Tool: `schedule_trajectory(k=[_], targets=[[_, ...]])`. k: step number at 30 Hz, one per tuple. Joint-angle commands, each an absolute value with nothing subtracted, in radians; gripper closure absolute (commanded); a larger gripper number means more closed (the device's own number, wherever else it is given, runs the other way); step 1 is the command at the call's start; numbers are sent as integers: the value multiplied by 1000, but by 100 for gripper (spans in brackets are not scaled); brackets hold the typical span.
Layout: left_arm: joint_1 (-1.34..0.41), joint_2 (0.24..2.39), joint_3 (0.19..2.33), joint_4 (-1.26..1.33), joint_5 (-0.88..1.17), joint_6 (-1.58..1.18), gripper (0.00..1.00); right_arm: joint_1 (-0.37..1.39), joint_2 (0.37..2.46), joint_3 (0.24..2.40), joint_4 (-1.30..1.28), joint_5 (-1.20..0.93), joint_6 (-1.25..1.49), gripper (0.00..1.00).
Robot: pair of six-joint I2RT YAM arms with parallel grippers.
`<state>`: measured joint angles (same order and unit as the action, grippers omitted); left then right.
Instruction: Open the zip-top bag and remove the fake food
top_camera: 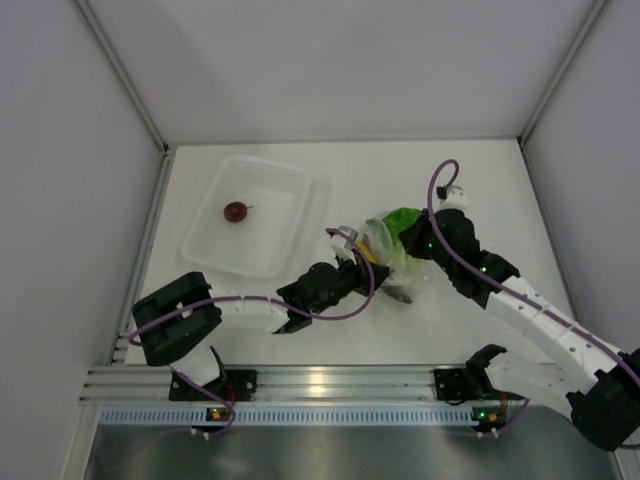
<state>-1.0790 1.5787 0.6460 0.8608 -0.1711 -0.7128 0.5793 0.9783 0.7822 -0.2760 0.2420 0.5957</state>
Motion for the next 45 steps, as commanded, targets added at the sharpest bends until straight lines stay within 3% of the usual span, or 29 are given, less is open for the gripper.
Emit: schedule_trajectory(k=[1, 4, 11, 18, 27, 37, 41, 45], targets=[[-1114, 1601, 693, 913, -74, -632, 100, 569, 982, 844, -134, 242, 729, 100], [-1117, 1612, 696, 911, -67, -601, 100, 569, 968, 850, -167, 256, 742, 100], [-1115, 1565, 684, 761, -386, -585, 100, 571, 944, 871, -327, 126, 650, 100], [-1115, 1551, 663, 695, -579, -540, 100, 569, 827, 890, -501, 120, 529, 100], [-1091, 1592, 778, 465, -710, -667, 100, 568, 674, 715, -396, -201, 394, 100], [-1017, 1643, 851, 420, -529, -787, 100, 566, 558, 655, -278, -376, 282, 100], [-960, 1654, 841, 419, -453, -819, 100, 565, 548, 686, -302, -334, 278, 100], [-954, 1660, 859, 423, -349, -811, 100, 565, 515, 646, -142, -334, 339, 100]])
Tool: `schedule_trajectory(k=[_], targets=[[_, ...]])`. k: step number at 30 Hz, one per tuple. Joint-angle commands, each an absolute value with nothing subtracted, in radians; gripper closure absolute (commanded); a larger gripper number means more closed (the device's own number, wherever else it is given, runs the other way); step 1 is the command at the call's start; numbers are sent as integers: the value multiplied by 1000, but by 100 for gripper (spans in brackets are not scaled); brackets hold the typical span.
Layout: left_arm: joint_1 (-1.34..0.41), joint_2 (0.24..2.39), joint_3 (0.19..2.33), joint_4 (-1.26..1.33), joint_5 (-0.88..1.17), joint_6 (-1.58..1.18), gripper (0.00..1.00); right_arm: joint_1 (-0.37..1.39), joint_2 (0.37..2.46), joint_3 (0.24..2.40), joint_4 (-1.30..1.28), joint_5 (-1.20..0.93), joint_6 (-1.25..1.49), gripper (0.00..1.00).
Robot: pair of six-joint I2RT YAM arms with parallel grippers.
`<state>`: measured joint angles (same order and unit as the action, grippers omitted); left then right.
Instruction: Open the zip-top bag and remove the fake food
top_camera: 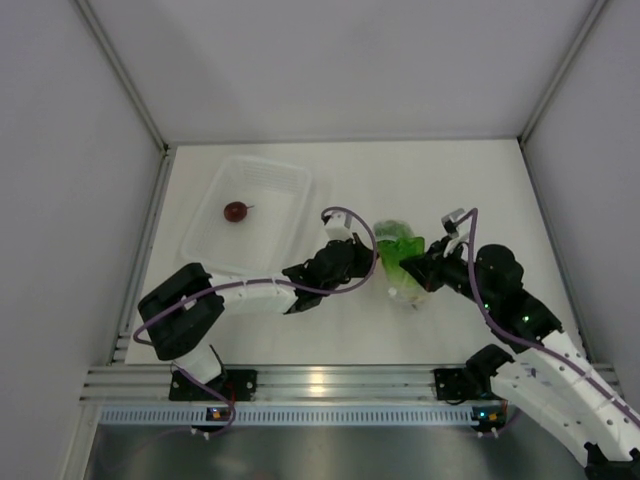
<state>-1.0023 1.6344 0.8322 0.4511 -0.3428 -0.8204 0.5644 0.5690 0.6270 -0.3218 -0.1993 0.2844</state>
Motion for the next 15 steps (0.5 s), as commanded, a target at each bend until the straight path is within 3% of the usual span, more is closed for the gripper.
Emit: schedule_trajectory(k=[1, 15], targets=[[-954, 1666, 862, 423, -336, -818, 100, 565, 515, 632, -120, -331, 353, 100], [-884, 1575, 874, 423, -393, -804, 100, 552, 689, 695, -344, -448, 242, 100]])
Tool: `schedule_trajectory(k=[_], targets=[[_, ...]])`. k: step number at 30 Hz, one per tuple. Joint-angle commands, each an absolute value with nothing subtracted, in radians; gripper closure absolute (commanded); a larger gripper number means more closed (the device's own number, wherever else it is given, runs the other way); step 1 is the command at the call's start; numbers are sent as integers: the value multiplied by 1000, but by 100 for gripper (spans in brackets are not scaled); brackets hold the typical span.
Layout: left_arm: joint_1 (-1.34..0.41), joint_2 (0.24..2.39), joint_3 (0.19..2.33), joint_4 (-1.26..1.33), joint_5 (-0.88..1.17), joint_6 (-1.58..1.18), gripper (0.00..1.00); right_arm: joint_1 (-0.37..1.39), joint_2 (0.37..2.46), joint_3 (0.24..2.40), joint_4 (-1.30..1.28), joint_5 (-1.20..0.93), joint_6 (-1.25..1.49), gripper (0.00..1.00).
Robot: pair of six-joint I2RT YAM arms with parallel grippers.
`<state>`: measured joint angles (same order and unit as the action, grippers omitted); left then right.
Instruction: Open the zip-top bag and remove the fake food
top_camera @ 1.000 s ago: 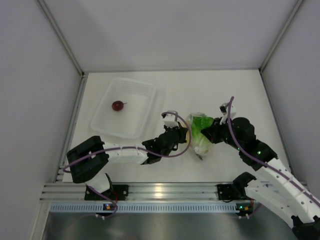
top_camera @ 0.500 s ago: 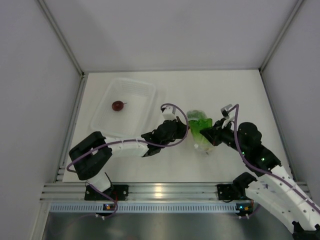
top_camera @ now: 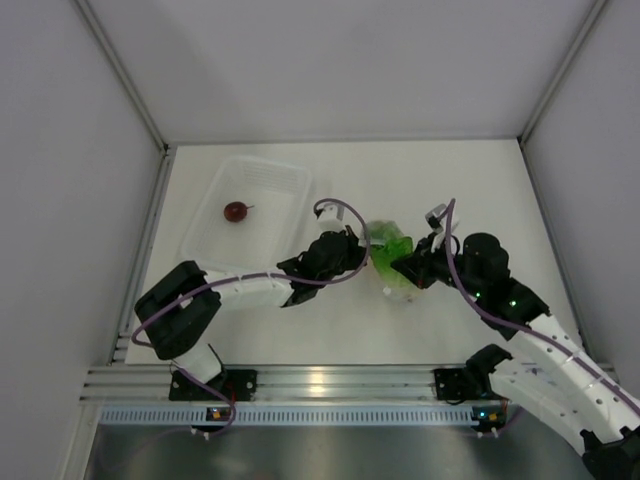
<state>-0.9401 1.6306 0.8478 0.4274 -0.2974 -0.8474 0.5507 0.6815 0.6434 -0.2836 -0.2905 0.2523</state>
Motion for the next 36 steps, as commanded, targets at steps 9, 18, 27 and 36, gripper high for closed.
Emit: schedule_trajectory(k=[9, 18, 27, 36], targets=[[-879, 1476, 853, 509, -368, -755, 100, 552, 770, 678, -383, -345, 287, 100], [-824, 1466, 836, 526, -341, -795, 100, 561, 718, 653, -278, -707, 250, 100], [-790, 1557, 867, 526, -240, -805, 100, 565, 680, 649, -141, -916, 261, 100], [-790, 1649, 908, 575, -43, -795, 100, 563, 761, 699, -138, -897, 253, 100]])
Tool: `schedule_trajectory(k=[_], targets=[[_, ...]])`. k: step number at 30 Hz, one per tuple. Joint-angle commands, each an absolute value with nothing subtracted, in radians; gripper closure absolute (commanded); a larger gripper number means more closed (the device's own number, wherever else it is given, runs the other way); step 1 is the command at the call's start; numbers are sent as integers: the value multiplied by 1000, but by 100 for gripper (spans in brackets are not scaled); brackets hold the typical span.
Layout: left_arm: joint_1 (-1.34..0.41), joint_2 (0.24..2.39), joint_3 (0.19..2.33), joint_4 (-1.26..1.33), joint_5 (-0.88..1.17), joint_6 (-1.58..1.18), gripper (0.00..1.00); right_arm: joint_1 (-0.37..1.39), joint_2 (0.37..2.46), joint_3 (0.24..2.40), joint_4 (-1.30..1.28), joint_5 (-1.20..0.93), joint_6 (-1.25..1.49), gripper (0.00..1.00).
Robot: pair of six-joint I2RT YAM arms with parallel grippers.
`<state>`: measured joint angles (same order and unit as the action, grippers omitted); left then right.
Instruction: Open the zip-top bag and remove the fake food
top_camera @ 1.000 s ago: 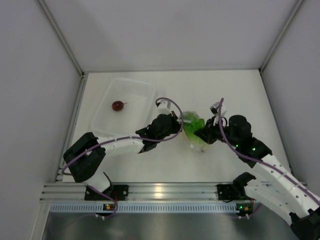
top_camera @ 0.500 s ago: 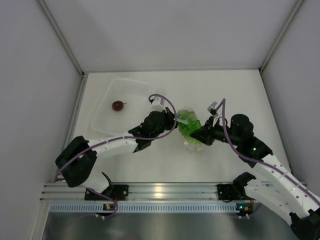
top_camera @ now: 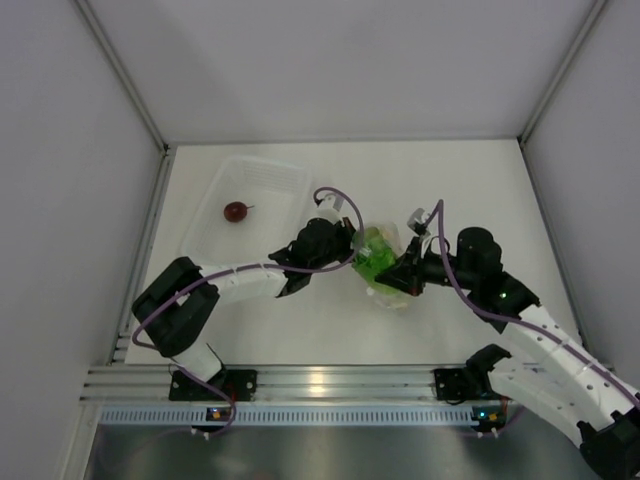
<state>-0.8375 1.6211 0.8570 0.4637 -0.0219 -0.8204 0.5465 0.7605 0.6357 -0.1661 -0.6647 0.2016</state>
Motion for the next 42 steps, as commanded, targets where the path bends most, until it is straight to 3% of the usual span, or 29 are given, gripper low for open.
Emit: schedule_trajectory(k=[1, 21, 29, 37, 42], targets=[[-790, 1658, 911, 580, -16, -793, 100, 563, 759, 695, -93, -890, 268, 100], [-884, 1661, 693, 735, 11, -902, 100, 543, 560, 563, 348, -99, 554, 100], [-942, 1628, 681, 773, 90, -919, 100, 543, 685, 457, 704, -150, 547, 100], [-991, 1643, 646, 819, 101, -919, 100, 548, 707, 483, 733, 43, 594, 100], [-996, 1631, 637, 828, 121, -922, 100, 548, 695, 509, 778, -17, 441, 100]])
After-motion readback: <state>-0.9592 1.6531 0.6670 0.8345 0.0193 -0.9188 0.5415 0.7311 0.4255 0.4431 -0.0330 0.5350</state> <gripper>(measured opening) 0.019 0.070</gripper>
